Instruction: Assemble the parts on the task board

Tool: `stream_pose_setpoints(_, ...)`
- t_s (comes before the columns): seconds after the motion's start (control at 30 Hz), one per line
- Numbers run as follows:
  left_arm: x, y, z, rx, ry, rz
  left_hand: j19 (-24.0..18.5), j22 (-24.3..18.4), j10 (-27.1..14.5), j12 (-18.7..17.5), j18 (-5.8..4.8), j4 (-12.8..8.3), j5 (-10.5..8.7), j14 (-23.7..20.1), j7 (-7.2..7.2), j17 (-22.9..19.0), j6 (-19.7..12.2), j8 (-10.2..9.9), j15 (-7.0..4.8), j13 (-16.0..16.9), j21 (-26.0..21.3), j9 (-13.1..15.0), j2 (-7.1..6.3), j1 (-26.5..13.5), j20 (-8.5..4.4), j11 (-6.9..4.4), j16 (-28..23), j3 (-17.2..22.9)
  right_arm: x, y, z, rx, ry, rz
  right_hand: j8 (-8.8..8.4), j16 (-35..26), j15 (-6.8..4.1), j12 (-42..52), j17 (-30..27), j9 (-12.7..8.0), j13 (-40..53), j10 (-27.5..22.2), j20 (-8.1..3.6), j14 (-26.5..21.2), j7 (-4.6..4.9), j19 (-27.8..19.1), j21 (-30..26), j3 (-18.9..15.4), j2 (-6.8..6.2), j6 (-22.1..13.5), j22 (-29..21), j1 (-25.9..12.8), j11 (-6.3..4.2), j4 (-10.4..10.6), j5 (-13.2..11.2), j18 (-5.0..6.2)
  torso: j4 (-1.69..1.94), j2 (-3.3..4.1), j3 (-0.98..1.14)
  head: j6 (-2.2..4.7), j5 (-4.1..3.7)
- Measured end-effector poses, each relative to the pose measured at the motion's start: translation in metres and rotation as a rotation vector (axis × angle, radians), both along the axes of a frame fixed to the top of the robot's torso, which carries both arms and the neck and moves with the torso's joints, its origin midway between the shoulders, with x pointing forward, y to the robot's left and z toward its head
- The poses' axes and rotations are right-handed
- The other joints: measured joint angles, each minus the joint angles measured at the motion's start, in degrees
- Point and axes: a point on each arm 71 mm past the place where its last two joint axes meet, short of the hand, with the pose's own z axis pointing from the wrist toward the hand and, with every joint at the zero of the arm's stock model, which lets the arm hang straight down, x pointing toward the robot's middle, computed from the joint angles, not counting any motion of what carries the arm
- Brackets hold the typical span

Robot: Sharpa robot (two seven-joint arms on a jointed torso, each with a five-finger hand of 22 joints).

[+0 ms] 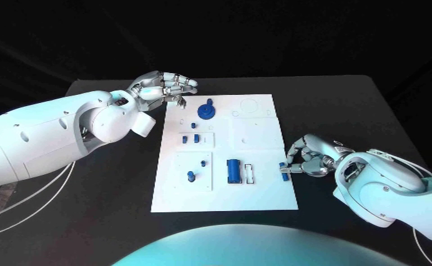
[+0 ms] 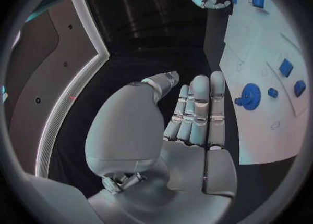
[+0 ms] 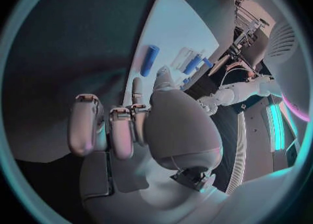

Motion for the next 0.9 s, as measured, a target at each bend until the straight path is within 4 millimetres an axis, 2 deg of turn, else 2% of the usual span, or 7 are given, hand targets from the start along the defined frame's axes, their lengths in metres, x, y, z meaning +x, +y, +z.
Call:
stream_pose_setpoints(0.3, 0.0, 0.0, 0.0, 0.0, 0.001, -0.001, 0.0, 0.0, 0.0, 0.0, 0.0, 0.0, 0.0, 0.0, 0.0, 0.0, 0.0, 0.0, 0.0, 0.0, 0.0, 0.0, 0.0, 0.0, 0.0, 0.0, 0.0, 0.0, 0.0, 0.006, -0.008, -0.022, 0.0, 0.013, 0.01, 0.0, 0.0, 0.0, 0.0, 0.1, 0.0, 0.0, 0.0, 0.0, -0.29, 0.0, 0.0, -0.2, 0.16, 0.5, 0.0, 0.2, 0.01, -0.2, 0.0, 0.0, 0.08, 0.04, -0.02, 0.07, 0.08)
stream_pose_setpoints(0.47, 0.0, 0.001, 0.0, 0.0, 0.001, 0.0, 0.0, 0.0, 0.0, 0.0, 0.0, 0.0, 0.0, 0.0, 0.0, 0.0, 0.0, 0.0, 0.0, 0.0, 0.0, 0.0, 0.0, 0.0, 0.0, 0.0, 0.0, 0.0, 0.001, 0.009, -0.01, -0.027, -0.003, 0.019, 0.25, 0.0, 0.03, 0.1, 0.0, 0.3, 0.0, -0.1, 0.0, 0.0, -0.52, 0.0, 0.0, -0.3, 0.12, 0.9, 0.0, 2.1, 0.12, -0.3, 0.0, 0.0, 0.08, 0.06, -0.04, 0.0, 0.24)
stream_pose_setpoints(0.6, -0.001, 0.001, 0.0, 0.0, 0.001, 0.0, 0.0, 0.0, 0.0, 0.0, 0.0, 0.0, 0.0, 0.0, 0.0, 0.0, 0.0, 0.0, 0.0, 0.0, 0.0, 0.0, 0.0, 0.0, 0.0, 0.0, 0.0, 0.0, 0.001, 0.012, -0.012, -0.029, -0.006, 0.028, -0.05, 0.0, 0.18, 0.1, 0.0, 0.3, 0.1, -0.2, 0.0, 0.0, -0.91, 0.0, 0.0, 0.1, -0.67, 1.5, 0.0, 3.6, -0.07, -0.7, 0.0, 0.0, 0.05, 0.06, -0.07, -0.09, 0.33)
stream_pose_setpoints(0.8, -0.001, 0.001, 0.0, 0.0, 0.001, 0.0, 0.0, 0.0, 0.0, 0.0, 0.0, 0.0, 0.0, 0.0, 0.0, 0.0, 0.0, 0.0, 0.0, 0.0, 0.0, 0.0, 0.0, 0.0, 0.0, 0.0, 0.0, 0.0, 0.001, 0.015, -0.013, -0.039, -0.012, 0.043, -0.33, 0.0, -0.34, 0.1, 0.0, 0.4, 0.2, -0.3, 0.0, 0.1, -1.16, 0.0, 0.0, 1.0, -1.38, 1.8, 0.0, 5.2, -0.33, -0.7, 0.0, 0.0, 0.02, 0.03, -0.06, -0.16, 0.42)
stream_pose_setpoints(0.83, -0.001, 0.001, 0.0, 0.001, 0.001, 0.0, 0.0, 0.0, 0.0, 0.0, 0.0, 0.0, 0.0, 0.0, 0.0, 0.0, 0.0, 0.0, 0.0, 0.0, 0.0, 0.0, 0.0, 0.0, 0.0, 0.0, 0.0, 0.0, 0.001, 0.016, -0.014, -0.042, -0.012, 0.046, -0.35, 0.0, -0.34, 0.1, 0.0, 1.9, 0.2, -0.3, -0.01, 0.1, -1.16, 0.0, 0.0, 1.3, -1.69, 1.8, 0.0, 5.5, -0.33, -0.6, 0.0, 0.0, 0.02, 0.02, -0.05, -0.16, 0.42)
stream_pose_setpoints(0.9, -0.001, 0.002, 0.0, 0.001, 0.002, 0.001, 0.0, 0.0, 0.0, 0.0, 0.0, 0.0, 0.0, 0.0, 0.0, 0.0, 0.0, 0.0, 0.0, 0.0, 0.0, 0.0, 0.0, 0.0, 0.0, 0.0, 0.0, 0.0, 0.001, 0.016, -0.014, -0.048, -0.014, 0.052, -0.36, 0.0, -0.34, 0.1, 0.0, 2.0, 0.2, -0.3, -0.01, 0.1, -1.03, 0.0, 0.0, 1.5, -2.04, 2.0, 0.0, 5.8, -0.34, -0.7, 0.0, 0.0, 0.02, 0.02, -0.05, -0.17, 0.43)
